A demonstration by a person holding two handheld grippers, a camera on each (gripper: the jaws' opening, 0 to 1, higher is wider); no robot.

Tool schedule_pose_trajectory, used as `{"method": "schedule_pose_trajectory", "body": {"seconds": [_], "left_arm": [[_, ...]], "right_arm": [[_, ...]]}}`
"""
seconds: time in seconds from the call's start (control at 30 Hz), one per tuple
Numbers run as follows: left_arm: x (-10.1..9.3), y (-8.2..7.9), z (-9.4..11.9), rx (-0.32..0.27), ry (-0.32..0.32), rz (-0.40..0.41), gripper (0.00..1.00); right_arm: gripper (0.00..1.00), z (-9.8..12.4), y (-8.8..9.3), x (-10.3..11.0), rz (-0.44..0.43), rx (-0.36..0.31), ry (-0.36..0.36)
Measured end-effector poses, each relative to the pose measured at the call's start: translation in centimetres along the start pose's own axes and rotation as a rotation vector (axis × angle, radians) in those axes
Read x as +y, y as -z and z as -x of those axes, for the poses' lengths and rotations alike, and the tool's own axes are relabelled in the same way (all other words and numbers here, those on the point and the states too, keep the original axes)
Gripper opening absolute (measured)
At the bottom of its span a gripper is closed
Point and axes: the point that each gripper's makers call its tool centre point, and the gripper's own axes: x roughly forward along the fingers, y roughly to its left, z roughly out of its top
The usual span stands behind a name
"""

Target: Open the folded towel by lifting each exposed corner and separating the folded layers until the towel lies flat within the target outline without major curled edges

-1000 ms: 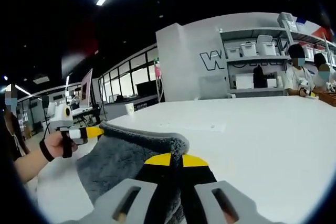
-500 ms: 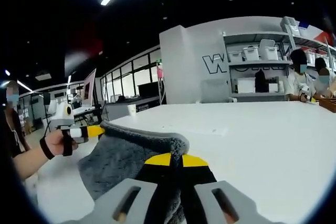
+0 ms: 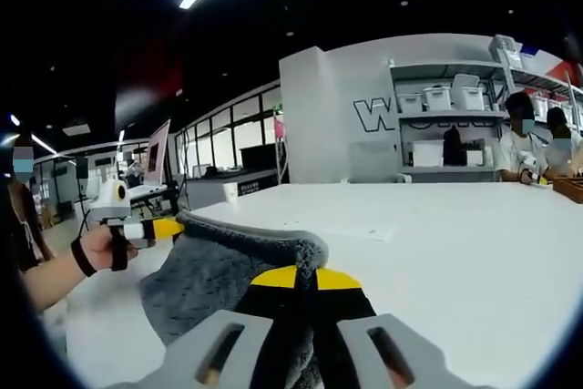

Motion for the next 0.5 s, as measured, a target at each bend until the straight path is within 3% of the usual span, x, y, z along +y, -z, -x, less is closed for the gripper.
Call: {"method": "schedule_pose_trajectory", "body": {"seconds": [0.5], "left_arm": [[-1.3,-0.7,1.6,-0.007,0.022,-0.02,0.01]], "right_arm": [[0.0,0.7,-1.0,0.8,0.002,-0.005,-0.016]]}}
